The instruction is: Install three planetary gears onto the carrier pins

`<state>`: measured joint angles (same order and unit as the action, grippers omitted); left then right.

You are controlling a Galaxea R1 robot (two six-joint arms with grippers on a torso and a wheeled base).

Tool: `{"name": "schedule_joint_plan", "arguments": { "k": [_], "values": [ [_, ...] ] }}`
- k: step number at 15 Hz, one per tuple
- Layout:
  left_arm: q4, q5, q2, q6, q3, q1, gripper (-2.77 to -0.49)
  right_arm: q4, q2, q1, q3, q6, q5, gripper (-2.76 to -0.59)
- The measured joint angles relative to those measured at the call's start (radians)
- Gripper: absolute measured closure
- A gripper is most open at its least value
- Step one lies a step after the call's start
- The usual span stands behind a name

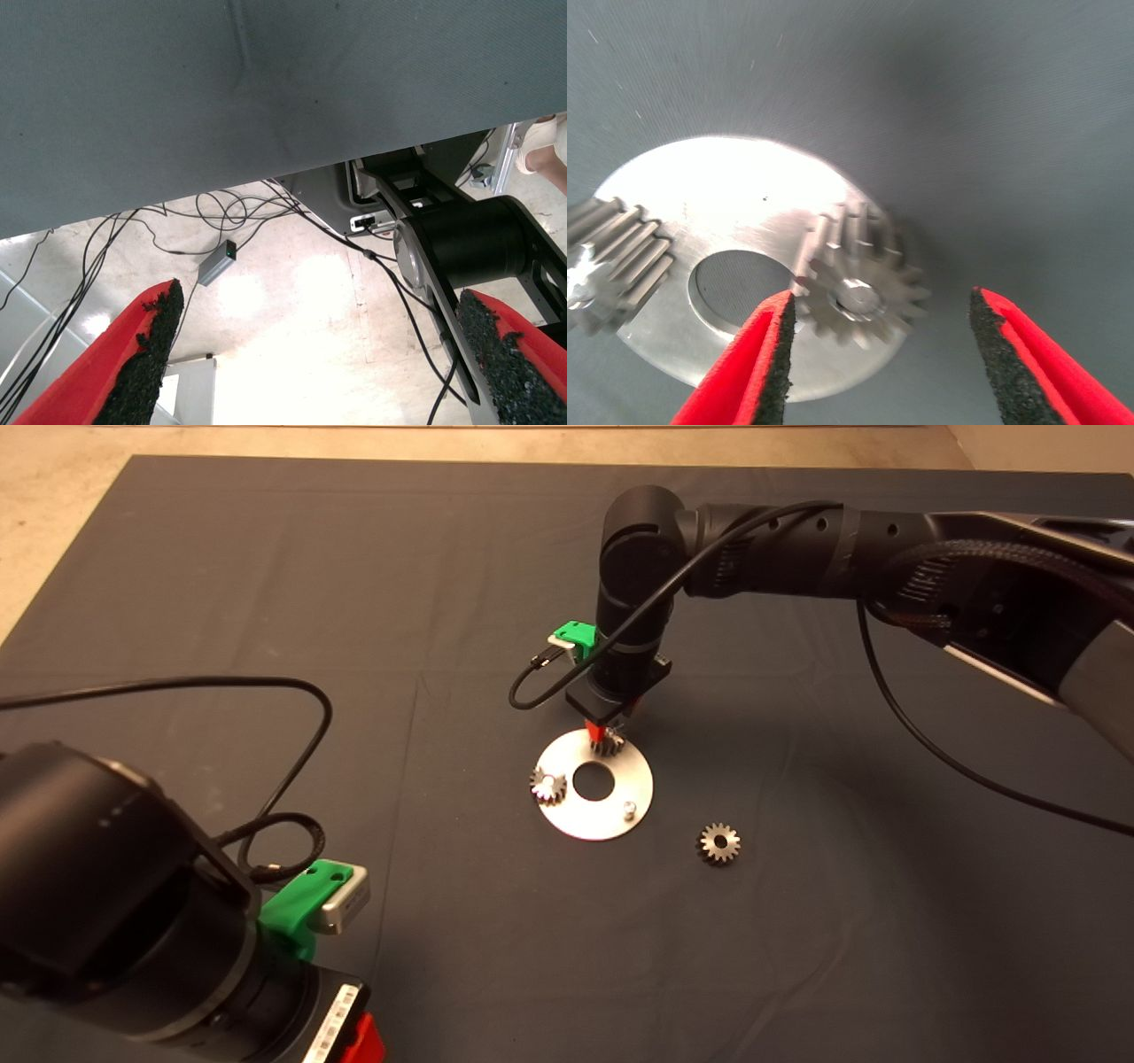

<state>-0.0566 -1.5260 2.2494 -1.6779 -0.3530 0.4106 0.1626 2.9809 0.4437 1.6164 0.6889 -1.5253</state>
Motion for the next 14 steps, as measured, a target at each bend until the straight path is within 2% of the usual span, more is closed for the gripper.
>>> {"name": "schedule_joint_plan", "arguments": {
  "k": [1, 2, 3, 4, 5, 6, 7, 9, 11, 13, 14],
  "values": [
    [0.001, 0.0, 0.0, 0.0, 0.0, 0.0, -2.19, -0.021, -0.018, 0.053, -0.019, 0.0, 0.002, -1.42],
    [0.001, 0.0, 0.0, 0.0, 0.0, 0.0, -2.19, -0.026, -0.042, 0.108, -0.053, 0.001, 0.002, -1.43],
    [0.001, 0.0, 0.0, 0.0, 0.0, 0.0, -2.19, -0.029, -0.073, 0.14, -0.103, 0.011, 0.0, -1.55],
    [0.002, 0.0, 0.0, 0.0, 0.0, 0.0, -2.19, -0.031, -0.1, 0.145, -0.169, 0.026, -0.003, -1.61],
    [0.003, 0.0, 0.0, 0.0, 0.0, 0.0, -2.19, -0.044, -0.127, 0.125, -0.263, 0.053, -0.003, -1.61],
    [0.003, 0.0, 0.001, 0.0, 0.0, 0.0, -2.19, -0.054, -0.143, 0.111, -0.321, 0.073, -0.002, -1.63],
    [0.003, 0.0, 0.003, 0.0, 0.0, 0.0, -2.19, -0.074, -0.185, 0.092, -0.445, 0.114, 0.004, -1.73],
    [0.004, 0.0, 0.002, 0.0, 0.0, 0.0, -2.19, -0.082, -0.277, 0.103, -0.588, 0.17, 0.006, -1.74],
    [0.005, 0.0, 0.003, 0.0, 0.0, 0.0, -2.19, -0.082, -0.382, 0.101, -0.696, 0.26, -0.007, -1.74],
    [0.005, 0.0, 0.003, 0.0, 0.0, 0.0, -2.19, -0.082, -0.425, 0.094, -0.757, 0.315, -0.016, -1.74],
    [0.005, 0.0, 0.003, 0.0, 0.0, 0.0, -2.19, -0.082, -0.431, 0.09, -0.779, 0.317, -0.013, -1.74]
  ]
}}
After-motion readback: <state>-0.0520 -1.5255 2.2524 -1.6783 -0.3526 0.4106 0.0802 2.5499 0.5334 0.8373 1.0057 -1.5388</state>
